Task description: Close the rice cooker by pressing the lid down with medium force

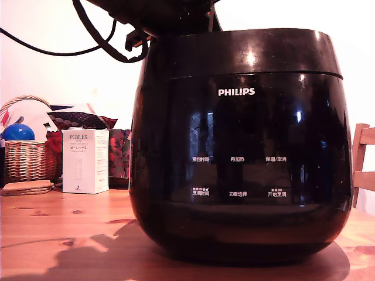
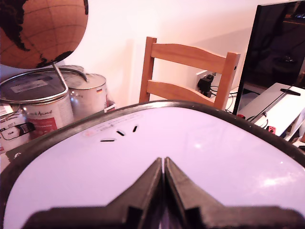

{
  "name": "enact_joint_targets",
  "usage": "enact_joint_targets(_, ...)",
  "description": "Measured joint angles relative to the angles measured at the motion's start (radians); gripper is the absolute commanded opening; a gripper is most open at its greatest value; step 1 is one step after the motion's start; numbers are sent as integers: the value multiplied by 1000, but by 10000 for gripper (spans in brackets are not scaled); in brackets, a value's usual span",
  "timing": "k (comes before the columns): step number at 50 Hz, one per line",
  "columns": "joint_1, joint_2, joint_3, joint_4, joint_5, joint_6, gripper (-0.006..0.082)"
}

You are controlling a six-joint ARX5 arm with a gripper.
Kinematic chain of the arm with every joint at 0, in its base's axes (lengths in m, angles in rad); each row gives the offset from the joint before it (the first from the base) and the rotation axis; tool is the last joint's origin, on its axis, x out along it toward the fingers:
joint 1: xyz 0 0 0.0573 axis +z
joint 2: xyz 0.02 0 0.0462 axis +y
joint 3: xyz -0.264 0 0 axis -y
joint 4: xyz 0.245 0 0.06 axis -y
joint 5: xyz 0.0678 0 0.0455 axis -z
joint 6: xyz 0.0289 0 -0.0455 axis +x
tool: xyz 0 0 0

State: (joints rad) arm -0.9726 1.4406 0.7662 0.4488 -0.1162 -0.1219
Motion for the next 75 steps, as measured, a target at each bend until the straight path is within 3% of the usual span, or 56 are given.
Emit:
enact_joint_targets(38, 62, -264, -103, -170, 19, 98, -24)
enact_joint_targets(50, 97, -373, -108, -203, -34, 112, -24)
enact_joint_targets(64, 208, -478, -108, -233, -144, 180, -24)
enact_joint_targets(75, 354, -542, -108, -251, -159, 189, -24)
